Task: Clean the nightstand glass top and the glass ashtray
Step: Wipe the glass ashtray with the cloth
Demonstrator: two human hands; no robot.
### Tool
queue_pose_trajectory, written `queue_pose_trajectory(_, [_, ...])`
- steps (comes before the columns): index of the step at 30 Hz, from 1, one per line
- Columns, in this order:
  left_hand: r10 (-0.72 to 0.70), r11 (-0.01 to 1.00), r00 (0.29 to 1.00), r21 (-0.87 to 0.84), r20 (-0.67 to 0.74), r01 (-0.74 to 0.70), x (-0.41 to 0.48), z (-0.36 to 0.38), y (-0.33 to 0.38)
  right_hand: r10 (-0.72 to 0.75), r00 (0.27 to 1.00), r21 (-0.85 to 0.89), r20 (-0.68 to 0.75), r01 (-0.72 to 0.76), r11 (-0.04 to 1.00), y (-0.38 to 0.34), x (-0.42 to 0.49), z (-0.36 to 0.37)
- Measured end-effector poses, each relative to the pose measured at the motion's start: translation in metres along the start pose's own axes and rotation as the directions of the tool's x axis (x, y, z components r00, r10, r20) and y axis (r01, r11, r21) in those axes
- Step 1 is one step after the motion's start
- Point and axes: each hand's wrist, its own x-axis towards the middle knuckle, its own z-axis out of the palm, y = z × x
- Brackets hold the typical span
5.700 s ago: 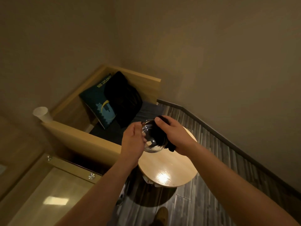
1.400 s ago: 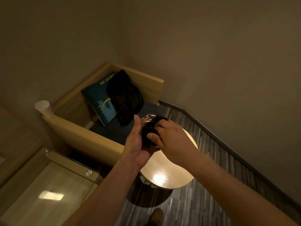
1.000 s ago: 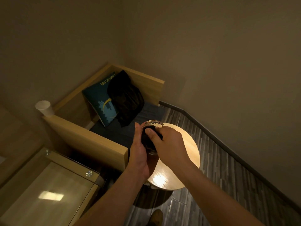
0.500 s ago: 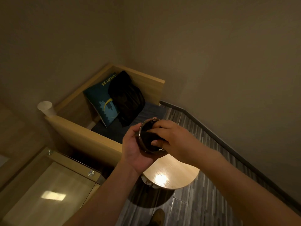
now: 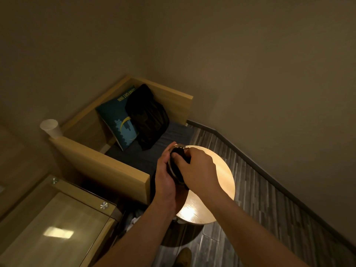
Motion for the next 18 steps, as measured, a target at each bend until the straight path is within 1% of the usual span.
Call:
queue_pose_trajectory(3, [0.055, 0.999, 0.998, -0.001, 0.008, -0.055, -0.004, 0.001, -0.001, 0.098, 0.991, 0.168, 0.093, -0.113, 0.979, -0.002, 0.005, -0.004])
queue_pose_trajectory(5, [0.069, 0.998, 0.998, -0.002, 0.002, -0.069, -0.006, 0.002, 0.000, 0.178, 0.967, 0.353, 0.181, -0.233, 0.906, -0.003, 0.008, -0.008])
queue_pose_trajectory(6, [0.074, 0.997, 0.997, 0.000, 0.003, -0.074, -0.006, 0.002, 0.000, 0.217, 0.949, 0.461, 0.228, -0.302, 0.834, -0.003, 0.009, -0.011])
queue_pose_trajectory(7, [0.075, 0.997, 0.997, 0.004, 0.008, -0.075, -0.006, 0.002, 0.002, 0.250, 0.925, 0.566, 0.286, -0.374, 0.735, -0.001, 0.010, -0.013])
queue_pose_trajectory(8, [0.071, 0.997, 0.997, 0.008, 0.024, -0.071, -0.006, 0.001, 0.003, 0.269, 0.894, 0.660, 0.359, -0.447, 0.604, 0.001, 0.010, -0.016])
queue_pose_trajectory(9, [0.065, 0.998, 0.997, 0.011, 0.048, -0.066, -0.005, 0.001, 0.006, 0.256, 0.854, 0.731, 0.453, -0.520, 0.441, 0.006, 0.010, -0.018])
queue_pose_trajectory(10, [0.057, 0.998, 0.996, 0.012, 0.072, -0.058, -0.004, 0.000, 0.009, 0.209, 0.813, 0.769, 0.544, -0.582, 0.263, 0.010, 0.010, -0.020])
queue_pose_trajectory(11, [0.047, 0.999, 0.995, 0.016, 0.090, -0.048, -0.003, -0.001, 0.012, 0.138, 0.785, 0.775, 0.604, -0.619, 0.128, 0.015, 0.008, -0.022])
queue_pose_trajectory(12, [0.033, 0.999, 0.994, 0.015, 0.102, -0.035, -0.002, -0.001, 0.015, 0.062, 0.770, 0.769, 0.635, -0.637, 0.046, 0.019, 0.006, -0.023])
queue_pose_trajectory(13, [0.017, 1.000, 0.994, 0.005, 0.110, -0.017, -0.002, -0.001, 0.018, 0.002, 0.771, 0.771, 0.637, -0.637, 0.001, 0.025, 0.006, -0.023])
queue_pose_trajectory(16, [-0.014, 0.998, 0.995, -0.064, 0.103, 0.021, 0.002, -0.005, 0.022, -0.118, 0.798, 0.792, 0.592, -0.602, -0.101, 0.045, 0.006, -0.024])
queue_pose_trajectory(18, [-0.020, 0.991, 0.996, -0.130, 0.087, 0.031, 0.007, -0.012, 0.024, -0.181, 0.812, 0.802, 0.554, -0.580, -0.146, 0.056, 0.009, -0.029])
